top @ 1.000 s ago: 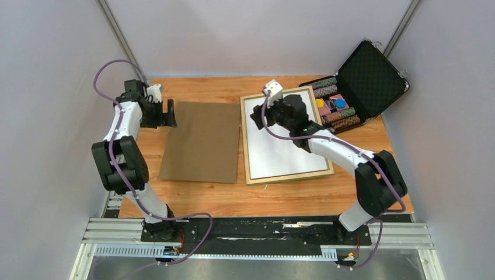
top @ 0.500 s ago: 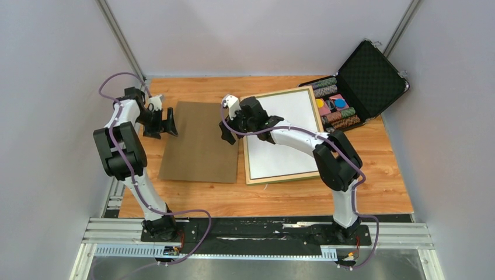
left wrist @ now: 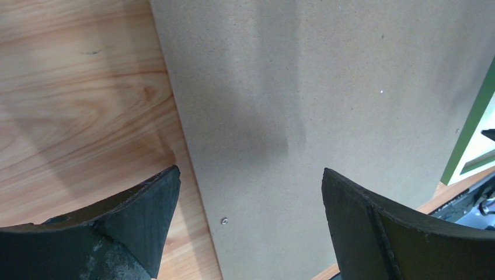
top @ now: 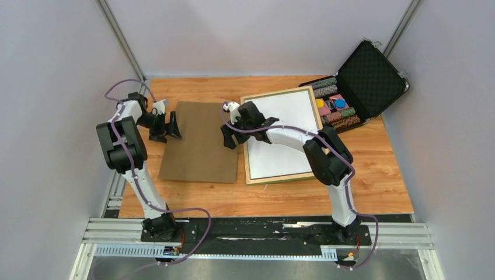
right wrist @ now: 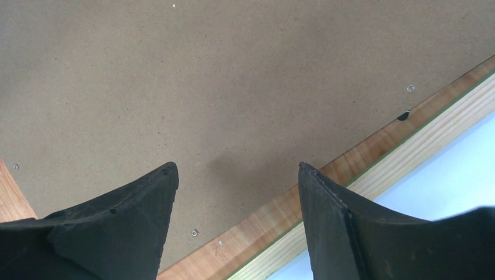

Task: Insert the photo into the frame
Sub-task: Pick up the photo frame item at the center of the board.

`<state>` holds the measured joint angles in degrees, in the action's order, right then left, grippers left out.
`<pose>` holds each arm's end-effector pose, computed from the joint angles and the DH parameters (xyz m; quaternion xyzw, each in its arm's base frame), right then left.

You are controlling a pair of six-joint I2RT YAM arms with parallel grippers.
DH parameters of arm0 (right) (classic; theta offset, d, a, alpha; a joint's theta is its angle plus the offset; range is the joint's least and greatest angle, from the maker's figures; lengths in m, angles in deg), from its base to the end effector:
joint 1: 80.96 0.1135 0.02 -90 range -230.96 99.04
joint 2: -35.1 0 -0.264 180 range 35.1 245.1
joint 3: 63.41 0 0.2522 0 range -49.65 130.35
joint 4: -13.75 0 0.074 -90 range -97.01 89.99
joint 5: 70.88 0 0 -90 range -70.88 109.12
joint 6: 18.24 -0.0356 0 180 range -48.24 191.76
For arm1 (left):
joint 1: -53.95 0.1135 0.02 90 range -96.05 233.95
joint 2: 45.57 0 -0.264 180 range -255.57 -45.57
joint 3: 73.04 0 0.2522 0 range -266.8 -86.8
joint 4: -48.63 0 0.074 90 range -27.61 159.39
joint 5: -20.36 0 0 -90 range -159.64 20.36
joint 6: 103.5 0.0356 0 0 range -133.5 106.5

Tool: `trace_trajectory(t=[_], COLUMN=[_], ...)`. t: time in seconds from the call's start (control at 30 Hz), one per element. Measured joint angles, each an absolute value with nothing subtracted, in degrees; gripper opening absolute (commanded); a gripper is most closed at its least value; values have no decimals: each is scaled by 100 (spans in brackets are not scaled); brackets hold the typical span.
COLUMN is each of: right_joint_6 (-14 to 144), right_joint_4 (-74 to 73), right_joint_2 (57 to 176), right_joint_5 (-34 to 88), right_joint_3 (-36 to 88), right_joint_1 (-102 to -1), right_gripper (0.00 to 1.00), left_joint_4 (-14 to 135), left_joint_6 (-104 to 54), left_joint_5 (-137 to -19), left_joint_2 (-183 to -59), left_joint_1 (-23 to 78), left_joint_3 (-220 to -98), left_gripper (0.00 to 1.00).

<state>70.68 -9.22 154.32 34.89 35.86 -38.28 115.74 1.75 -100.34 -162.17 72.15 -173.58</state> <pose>0.3354 0.3225 0.1841 -0.3737 0.8295 0.2641 0.3202 0.3790 0.1055 0.1759 -0.0090 0.9627 -0.2365 0.1311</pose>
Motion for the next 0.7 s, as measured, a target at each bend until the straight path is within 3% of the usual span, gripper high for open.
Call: trace_trajectory(t=[0.47,0.7], right_joint_6=[6882,6812], right_joint_4=[-909,-872], right_joint_2=[15884,15985], right_joint_5=[3721,3926], right_joint_3=[3722,3807], right_joint_1=[-3920,-3988], right_gripper=[71,70], left_joint_4=[12006,12179], left_joint_6=[429,603], left_joint_5=[-11173,-11647], left_joint_2=[-16783,-16897], left_joint_1=[7562,7665], left_joint_3=[-17752,-17771], left_gripper=[92,81])
